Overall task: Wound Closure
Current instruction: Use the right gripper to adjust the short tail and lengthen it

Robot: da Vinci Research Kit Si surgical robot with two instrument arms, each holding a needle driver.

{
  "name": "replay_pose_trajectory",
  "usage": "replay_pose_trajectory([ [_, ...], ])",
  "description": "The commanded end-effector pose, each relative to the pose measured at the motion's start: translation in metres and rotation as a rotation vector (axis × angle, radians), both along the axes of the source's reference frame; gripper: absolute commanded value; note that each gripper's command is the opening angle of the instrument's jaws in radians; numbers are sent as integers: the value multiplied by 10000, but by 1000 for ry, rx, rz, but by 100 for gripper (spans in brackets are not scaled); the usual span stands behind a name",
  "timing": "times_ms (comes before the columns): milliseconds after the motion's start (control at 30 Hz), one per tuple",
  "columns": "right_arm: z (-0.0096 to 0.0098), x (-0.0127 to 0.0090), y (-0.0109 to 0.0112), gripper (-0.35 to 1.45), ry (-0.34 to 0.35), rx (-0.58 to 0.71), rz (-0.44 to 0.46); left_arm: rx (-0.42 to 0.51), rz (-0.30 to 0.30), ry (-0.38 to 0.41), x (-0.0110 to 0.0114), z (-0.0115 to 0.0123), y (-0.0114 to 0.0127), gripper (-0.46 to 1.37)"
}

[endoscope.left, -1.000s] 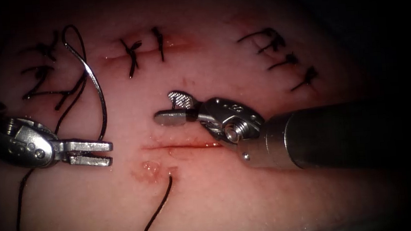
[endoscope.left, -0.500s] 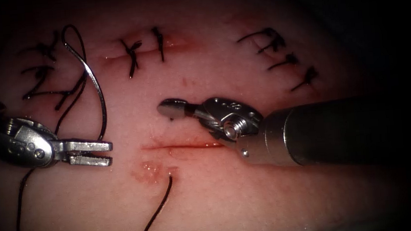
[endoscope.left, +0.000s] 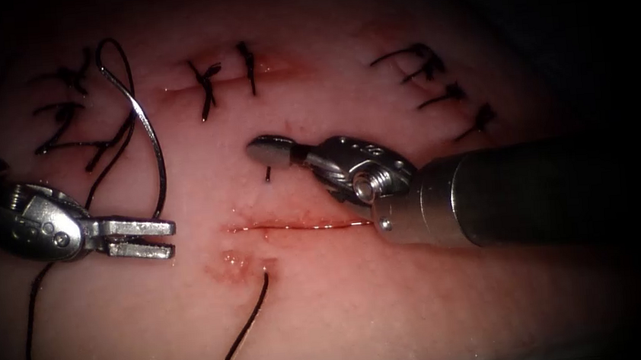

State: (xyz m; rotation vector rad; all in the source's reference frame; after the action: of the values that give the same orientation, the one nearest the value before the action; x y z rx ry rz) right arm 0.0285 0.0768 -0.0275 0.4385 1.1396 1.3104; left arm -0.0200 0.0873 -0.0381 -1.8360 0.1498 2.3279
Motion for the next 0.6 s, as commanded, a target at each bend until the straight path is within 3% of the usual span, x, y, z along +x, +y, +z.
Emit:
replay_pose_trajectory([
  [33,-1,0,0,-35,3,-16,-1,1,4,0,0,0,0,-35],
  [600,-21,-4,18,-35,-38,-195,-49,0,4,0,0,0,0,-35],
])
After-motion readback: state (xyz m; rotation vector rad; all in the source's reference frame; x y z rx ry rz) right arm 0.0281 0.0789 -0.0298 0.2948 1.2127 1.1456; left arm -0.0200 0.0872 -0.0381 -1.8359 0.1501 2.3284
